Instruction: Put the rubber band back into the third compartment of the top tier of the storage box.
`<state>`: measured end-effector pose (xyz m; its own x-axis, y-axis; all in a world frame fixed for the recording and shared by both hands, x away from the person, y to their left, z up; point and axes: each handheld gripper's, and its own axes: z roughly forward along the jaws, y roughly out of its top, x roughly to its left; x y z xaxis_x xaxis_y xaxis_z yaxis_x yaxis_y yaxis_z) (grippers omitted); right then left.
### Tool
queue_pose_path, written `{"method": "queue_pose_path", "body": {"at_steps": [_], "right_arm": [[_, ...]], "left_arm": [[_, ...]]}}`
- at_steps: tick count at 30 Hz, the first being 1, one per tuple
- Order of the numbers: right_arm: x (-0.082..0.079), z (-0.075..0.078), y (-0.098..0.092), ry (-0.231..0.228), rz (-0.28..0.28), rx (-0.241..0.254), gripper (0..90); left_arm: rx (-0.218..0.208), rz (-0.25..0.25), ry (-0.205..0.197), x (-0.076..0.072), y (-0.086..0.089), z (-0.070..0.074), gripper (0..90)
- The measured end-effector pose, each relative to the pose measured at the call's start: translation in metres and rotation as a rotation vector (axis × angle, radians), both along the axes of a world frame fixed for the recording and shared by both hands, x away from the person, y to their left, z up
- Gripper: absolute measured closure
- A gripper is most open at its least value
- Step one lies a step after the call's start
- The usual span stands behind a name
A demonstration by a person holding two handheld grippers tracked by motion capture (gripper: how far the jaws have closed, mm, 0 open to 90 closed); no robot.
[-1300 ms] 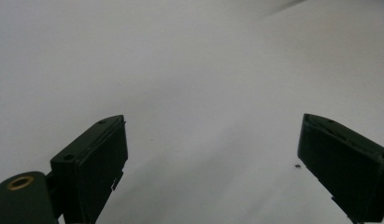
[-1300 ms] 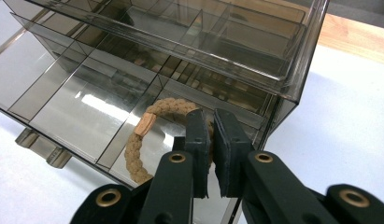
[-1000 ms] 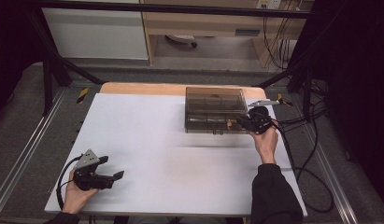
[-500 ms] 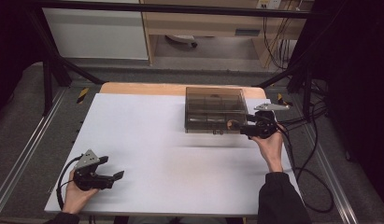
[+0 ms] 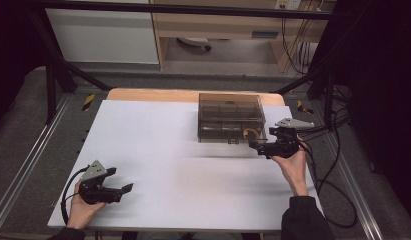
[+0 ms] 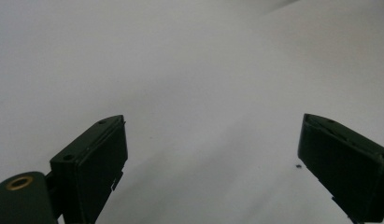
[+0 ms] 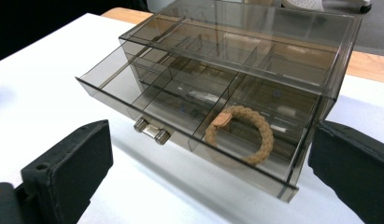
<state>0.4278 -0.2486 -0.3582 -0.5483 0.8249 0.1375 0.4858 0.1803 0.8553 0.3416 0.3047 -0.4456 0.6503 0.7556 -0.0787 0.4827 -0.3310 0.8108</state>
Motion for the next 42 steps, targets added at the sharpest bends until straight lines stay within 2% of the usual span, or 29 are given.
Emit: {"method": "queue_pose_path", "body": {"at_steps": [13,22,32,42], "right_arm": [[-0.033,-0.025,-0.013,-0.017,0.065,0.031,0.5],[-0.051,-0.048,-0.021,0.005,0.111,0.051,0.3],[-0.065,-0.066,-0.026,0.032,0.148,0.031,0.2],[-0.076,-0.084,-0.031,0.054,0.156,0.025,0.2]], "left_arm": [[0.0,0.0,0.003,0.0,-0.001,-0.001,7.8],[0.001,-0.002,0.003,0.0,-0.001,-0.001,7.8],[0.007,-0.008,0.004,-0.001,-0.002,-0.001,7.8],[0.006,-0.016,0.002,-0.001,-0.002,-0.001,7.8]]}}
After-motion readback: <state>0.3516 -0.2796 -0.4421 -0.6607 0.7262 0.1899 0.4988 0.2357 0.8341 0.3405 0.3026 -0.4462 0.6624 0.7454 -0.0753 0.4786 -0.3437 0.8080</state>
